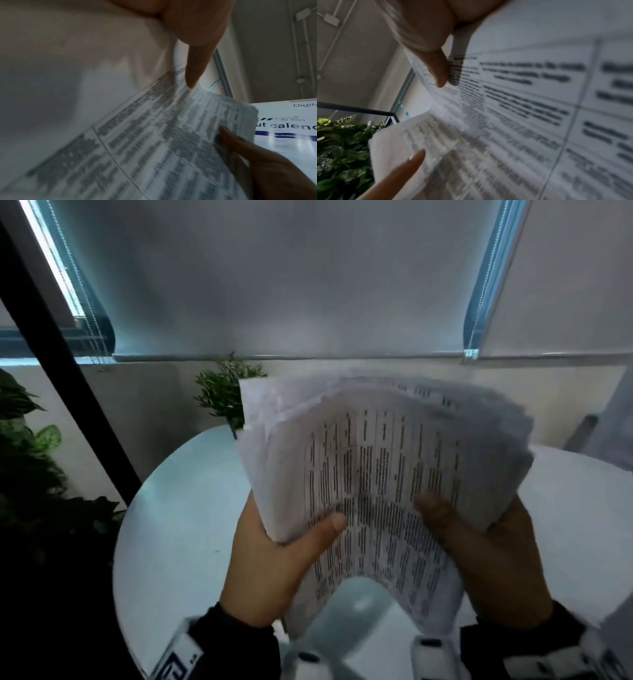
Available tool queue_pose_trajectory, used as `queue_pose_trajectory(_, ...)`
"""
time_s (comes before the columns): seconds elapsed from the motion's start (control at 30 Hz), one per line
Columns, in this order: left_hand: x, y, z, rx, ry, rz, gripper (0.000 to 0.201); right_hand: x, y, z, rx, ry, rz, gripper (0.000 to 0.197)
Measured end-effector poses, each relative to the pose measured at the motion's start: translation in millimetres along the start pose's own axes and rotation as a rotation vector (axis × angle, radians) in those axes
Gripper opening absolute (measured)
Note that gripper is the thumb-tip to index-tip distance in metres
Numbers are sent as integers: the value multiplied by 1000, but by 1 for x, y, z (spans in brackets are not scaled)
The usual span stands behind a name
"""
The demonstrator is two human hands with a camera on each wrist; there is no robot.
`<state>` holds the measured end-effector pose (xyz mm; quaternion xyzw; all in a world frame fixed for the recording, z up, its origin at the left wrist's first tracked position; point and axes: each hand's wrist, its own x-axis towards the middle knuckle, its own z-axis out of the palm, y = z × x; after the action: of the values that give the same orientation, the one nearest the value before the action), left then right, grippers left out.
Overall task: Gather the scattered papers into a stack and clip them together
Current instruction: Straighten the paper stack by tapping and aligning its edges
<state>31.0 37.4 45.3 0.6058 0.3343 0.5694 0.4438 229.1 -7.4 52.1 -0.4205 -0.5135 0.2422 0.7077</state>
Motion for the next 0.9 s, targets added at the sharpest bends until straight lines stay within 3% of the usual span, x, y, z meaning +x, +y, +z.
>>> queue_pose_trajectory(0.13, 4, -17, -20, -64, 41, -40, 82, -1, 24, -15, 43, -56, 121, 89)
queue_pose_trajectory(0.23, 13, -25, -28, -90, 9, -110, 97, -1, 39, -24, 88, -112, 273, 100)
queue_pose_trajectory(0.3, 20, -26, -26, -138, -18, -123, 105, 1, 46, -27, 106, -133, 309, 91)
queue_pose_trajectory(0.4, 25, -27, -26, -220, -41, -103, 104, 7, 48, -31, 160, -175, 284, 44)
queue_pose_trajectory(0.5, 22, -27, -20, -260, -96, -63, 82, 7, 49, -28, 196, -230, 250, 43)
queue_pose_trajectory(0.57, 20, -26, -15, -297, -131, -76, 82, 4, 48, -25, 246, -232, 268, 52)
queue_pose_trajectory(0.63, 22, -26, -18, -316, -132, -82, 100, 4, 47, -26, 254, -234, 280, 78)
queue_pose_trajectory(0.7, 24, -25, -24, -294, -87, -62, 103, 7, 45, -29, 233, -201, 254, 97)
queue_pose_trajectory(0.73, 25, -26, -26, -271, -73, -51, 98, 9, 46, -30, 223, -185, 249, 96)
queue_pose_trajectory(0.83, 25, -24, -18, -169, -64, -36, 58, 11, 43, -21, 173, -148, 228, 56)
queue_pose_trajectory(0.9, 26, -21, -14, -115, 3, -20, 44, 14, 35, -14, 114, -87, 176, 38)
